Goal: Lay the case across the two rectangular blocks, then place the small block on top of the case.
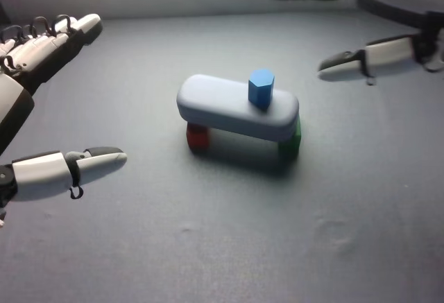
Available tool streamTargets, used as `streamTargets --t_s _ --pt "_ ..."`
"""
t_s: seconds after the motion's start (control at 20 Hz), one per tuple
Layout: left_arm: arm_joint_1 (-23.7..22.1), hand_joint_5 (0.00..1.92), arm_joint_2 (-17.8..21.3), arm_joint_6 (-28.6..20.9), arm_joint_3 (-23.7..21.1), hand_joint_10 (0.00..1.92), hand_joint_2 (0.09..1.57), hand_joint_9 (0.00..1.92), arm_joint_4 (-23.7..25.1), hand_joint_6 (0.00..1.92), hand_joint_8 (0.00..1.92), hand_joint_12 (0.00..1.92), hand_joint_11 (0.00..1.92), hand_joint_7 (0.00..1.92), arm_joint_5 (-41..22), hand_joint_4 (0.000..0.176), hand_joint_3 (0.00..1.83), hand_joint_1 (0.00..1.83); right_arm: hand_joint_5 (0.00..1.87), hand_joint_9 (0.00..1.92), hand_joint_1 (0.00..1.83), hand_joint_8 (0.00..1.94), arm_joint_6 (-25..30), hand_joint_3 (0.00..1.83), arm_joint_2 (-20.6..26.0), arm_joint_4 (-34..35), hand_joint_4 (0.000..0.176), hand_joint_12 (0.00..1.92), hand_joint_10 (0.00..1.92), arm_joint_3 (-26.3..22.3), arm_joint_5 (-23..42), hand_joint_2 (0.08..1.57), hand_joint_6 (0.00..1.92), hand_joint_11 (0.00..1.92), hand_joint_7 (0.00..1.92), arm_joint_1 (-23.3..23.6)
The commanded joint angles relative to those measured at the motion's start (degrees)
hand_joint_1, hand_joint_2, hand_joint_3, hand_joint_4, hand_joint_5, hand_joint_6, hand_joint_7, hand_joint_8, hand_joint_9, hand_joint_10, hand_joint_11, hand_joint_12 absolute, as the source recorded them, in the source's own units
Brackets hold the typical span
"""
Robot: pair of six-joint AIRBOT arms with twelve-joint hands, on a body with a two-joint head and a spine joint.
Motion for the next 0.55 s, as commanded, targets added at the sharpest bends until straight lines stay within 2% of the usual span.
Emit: streamTargets --t_s 0.0,0.05,0.1,0.15,0.2,0.25,0.3,0.35,0.4,0.45,0.5 --pt "-0.2 0.11 0.7 -0.5 0.1 0.00 0.95 0.17 0.8 0.00 0.00 0.52 0.00 0.15 -8.7 0.133 0.01 0.79 0.41 0.57 0.97 0.00 -0.2 0.00 1.1 3.4 0.016 0.86 0.01 -0.7 9.1 1.01 0.00 0.15 0.55 -0.8" --pt "-0.1 0.11 1.1 -0.5 -0.1 0.00 0.95 0.17 1.1 0.00 0.00 0.52 0.00 0.15 -9.6 0.133 0.01 0.79 0.41 0.57 0.97 0.00 -0.2 0.00 2.4 6.2 0.016 0.86 0.01 -1.8 12.6 1.01 0.00 0.15 0.55 -3.4" --pt "-0.1 0.12 1.4 -0.5 -0.3 0.01 0.95 0.17 1.5 0.00 0.00 0.65 0.00 0.11 -10.4 0.093 0.00 0.79 0.40 0.55 1.01 0.00 -0.2 0.00 3.2 8.0 0.025 0.77 0.00 -2.5 14.8 1.02 0.00 0.17 0.55 -5.4" --pt "-0.1 0.12 1.8 -0.5 -0.4 0.01 0.95 0.17 1.8 0.00 0.00 0.65 0.00 0.11 -11.1 0.093 0.00 0.79 0.40 0.55 1.01 0.00 -0.2 0.00 4.5 10.1 0.025 0.77 0.00 -3.8 17.9 1.02 0.00 0.17 0.55 -7.8" --pt "0.0 0.08 2.0 -0.5 -0.5 0.00 0.96 0.17 2.1 0.00 0.00 0.74 0.00 0.10 -11.7 0.070 0.01 0.78 0.38 0.56 1.08 0.00 -0.2 0.01 5.2 11.4 0.016 0.76 0.00 -4.7 20.1 1.05 0.00 0.20 0.54 -9.7" --pt "0.0 0.08 2.2 -0.5 -0.6 0.00 0.96 0.17 2.3 0.00 0.00 0.74 0.00 0.10 -12.1 0.070 0.01 0.78 0.38 0.56 1.08 0.00 -0.3 0.01 6.0 12.7 0.016 0.76 0.00 -5.6 22.3 1.05 0.00 0.20 0.54 -11.6" --pt "0.0 0.07 2.4 -0.5 -0.6 0.00 0.96 0.17 2.4 0.00 0.00 0.83 0.00 0.10 -12.4 0.064 0.00 0.77 0.38 0.55 1.06 0.00 -0.3 0.00 6.7 14.1 0.013 0.74 0.00 -6.6 24.8 1.08 0.00 0.20 0.54 -13.5" --pt "0.0 0.04 2.6 -0.5 -0.6 0.00 0.97 0.17 2.5 0.00 0.00 1.03 0.00 0.09 -12.7 0.077 0.00 0.69 0.40 0.61 0.95 0.00 -0.3 0.00 7.8 16.4 0.010 0.79 0.02 -8.2 28.6 1.12 0.01 0.23 0.57 -16.8" --pt "0.0 0.03 2.7 -0.5 -0.6 0.00 0.97 0.17 2.5 0.00 0.00 1.02 0.00 0.09 -12.9 0.101 0.00 0.66 0.42 0.67 0.86 0.01 -0.3 0.00 8.3 17.6 0.009 0.89 0.03 -9.0 30.9 1.16 0.00 0.22 0.59 -18.6" --pt "0.0 0.04 2.7 -0.6 -0.7 0.00 0.96 0.17 2.6 0.00 0.00 1.02 0.00 0.10 -13.2 0.122 0.00 0.64 0.41 0.69 0.79 0.01 -0.3 0.00 9.0 19.6 0.000 0.98 0.03 -10.1 34.1 1.21 0.00 0.19 0.62 -21.9" --pt "0.1 0.04 2.7 -0.7 -0.7 0.01 0.97 0.19 2.7 0.00 0.00 1.10 0.00 0.12 -13.4 0.117 0.00 0.58 0.41 0.71 0.67 0.01 -0.3 0.00 9.6 21.5 0.000 1.08 0.03 -11.2 37.1 1.27 0.00 0.16 0.64 -24.7"
